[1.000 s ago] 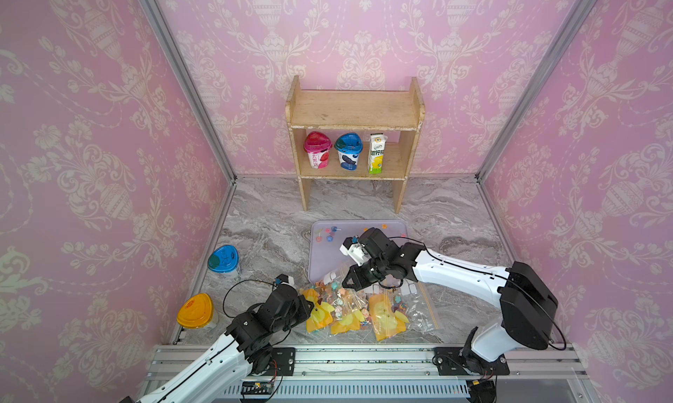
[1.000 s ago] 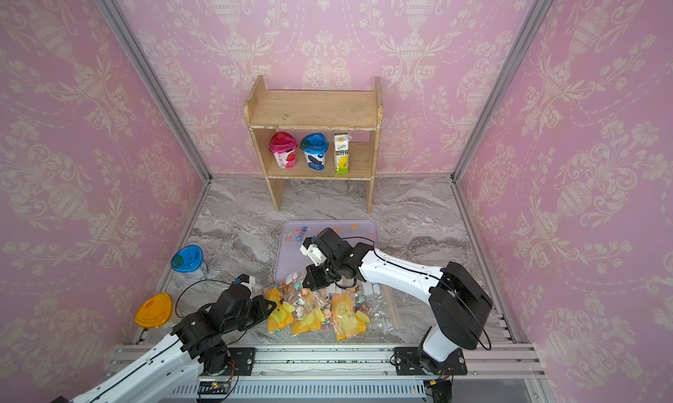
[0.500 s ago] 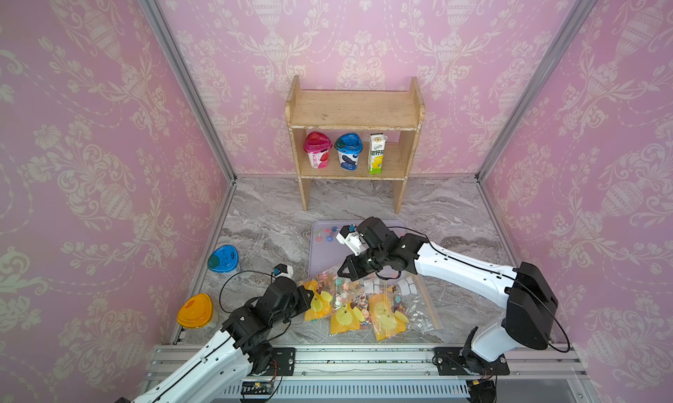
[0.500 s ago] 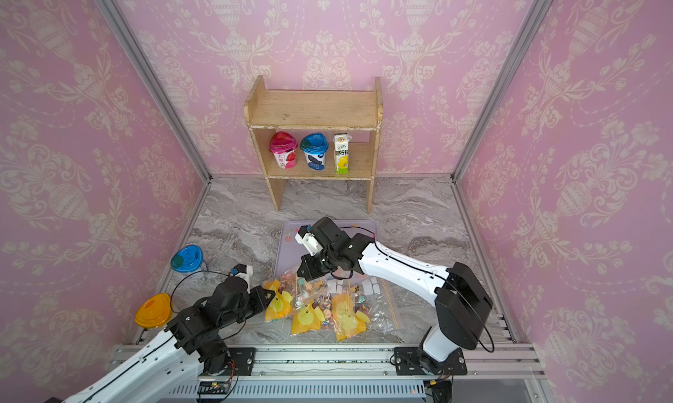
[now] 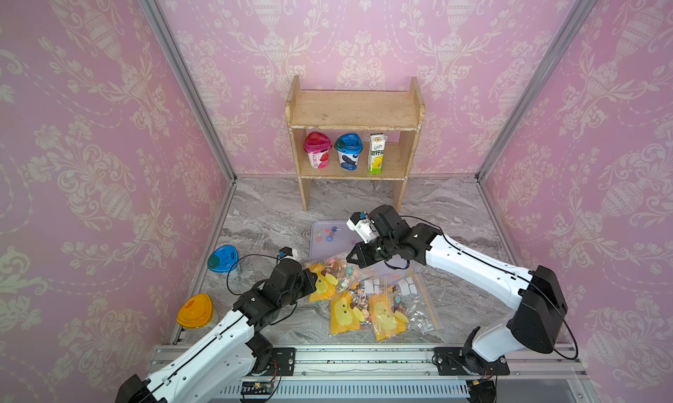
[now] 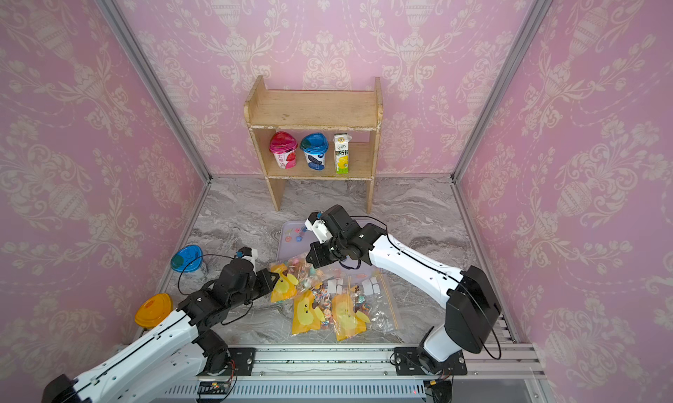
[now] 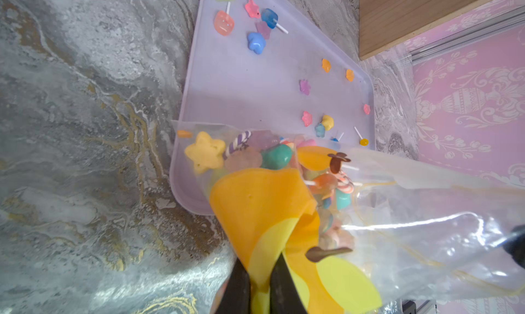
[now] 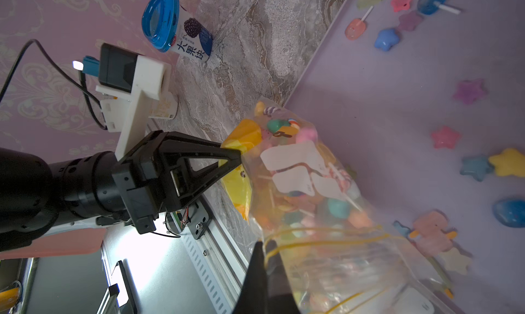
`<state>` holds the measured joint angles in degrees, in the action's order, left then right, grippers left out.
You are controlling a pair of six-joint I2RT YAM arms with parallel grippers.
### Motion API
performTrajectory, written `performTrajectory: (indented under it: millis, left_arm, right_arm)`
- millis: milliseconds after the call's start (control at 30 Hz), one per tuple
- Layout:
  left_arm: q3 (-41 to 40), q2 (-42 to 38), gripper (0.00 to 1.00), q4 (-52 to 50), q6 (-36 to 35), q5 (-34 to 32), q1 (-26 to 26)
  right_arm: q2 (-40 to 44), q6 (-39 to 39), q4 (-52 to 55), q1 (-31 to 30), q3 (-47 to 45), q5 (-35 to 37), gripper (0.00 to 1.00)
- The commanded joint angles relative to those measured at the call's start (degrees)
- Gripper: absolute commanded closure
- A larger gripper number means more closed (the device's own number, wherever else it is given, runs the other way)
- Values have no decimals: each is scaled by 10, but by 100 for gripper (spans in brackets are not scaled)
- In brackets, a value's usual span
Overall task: Pour candies out of the ziploc bag
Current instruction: Pick up the ziploc bag from the center of the board.
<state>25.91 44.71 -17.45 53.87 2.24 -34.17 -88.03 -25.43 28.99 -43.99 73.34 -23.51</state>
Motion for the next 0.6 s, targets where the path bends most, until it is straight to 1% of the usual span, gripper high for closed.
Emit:
performTrajectory:
  millis: [0, 367, 567]
  left_arm:
    - [37, 31, 100, 79, -37, 12, 12]
    - [100, 196, 100, 218, -66, 43, 31]
    - [156, 287, 100, 252, -88, 66, 35]
  right_arm:
    - [23, 23, 4, 11, 27, 5, 100]
    - [10, 53, 17, 61, 57, 5, 100]
    - [5, 63, 21, 91, 57, 3, 100]
